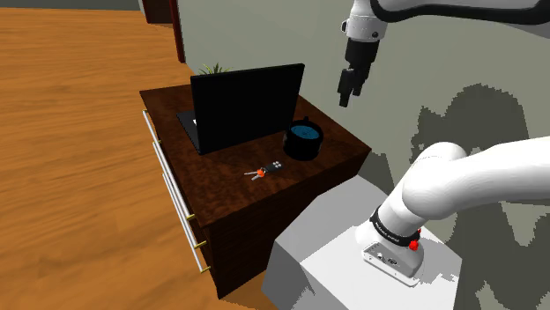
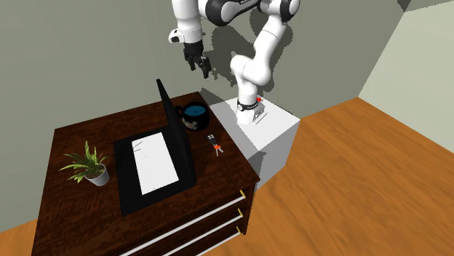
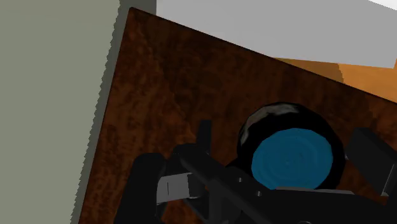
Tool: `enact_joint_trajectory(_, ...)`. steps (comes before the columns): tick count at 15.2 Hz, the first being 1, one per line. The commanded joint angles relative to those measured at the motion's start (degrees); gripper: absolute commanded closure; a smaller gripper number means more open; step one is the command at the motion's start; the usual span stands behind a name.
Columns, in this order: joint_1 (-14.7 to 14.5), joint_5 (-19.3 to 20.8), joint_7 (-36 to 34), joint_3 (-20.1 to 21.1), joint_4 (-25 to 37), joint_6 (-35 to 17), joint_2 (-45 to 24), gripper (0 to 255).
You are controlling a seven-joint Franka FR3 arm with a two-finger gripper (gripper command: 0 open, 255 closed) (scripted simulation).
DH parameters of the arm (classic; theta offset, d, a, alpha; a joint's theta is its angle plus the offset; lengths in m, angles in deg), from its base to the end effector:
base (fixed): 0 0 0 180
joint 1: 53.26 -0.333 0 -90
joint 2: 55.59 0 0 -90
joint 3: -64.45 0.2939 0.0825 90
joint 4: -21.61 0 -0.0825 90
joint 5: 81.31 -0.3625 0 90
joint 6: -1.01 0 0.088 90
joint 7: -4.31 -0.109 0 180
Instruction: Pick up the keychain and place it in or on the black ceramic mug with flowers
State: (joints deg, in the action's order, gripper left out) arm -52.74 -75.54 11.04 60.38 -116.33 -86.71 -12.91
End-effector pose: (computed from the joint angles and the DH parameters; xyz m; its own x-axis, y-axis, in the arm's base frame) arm 0.3013 -0.0395 0.5337 0.9888 0.0589 -0.1375 0.0644 -0.9973 0.0362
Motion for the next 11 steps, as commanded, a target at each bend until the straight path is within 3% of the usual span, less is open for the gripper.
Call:
enact_joint_trajectory(1, 0.0, 0.0, 0.0, 0.0, 0.0, 0.0, 0.0, 0)
enact_joint_trajectory(11, -10.0, -1.6, 13.4, 1.7, -4.5, -17.9, -11.3, 0)
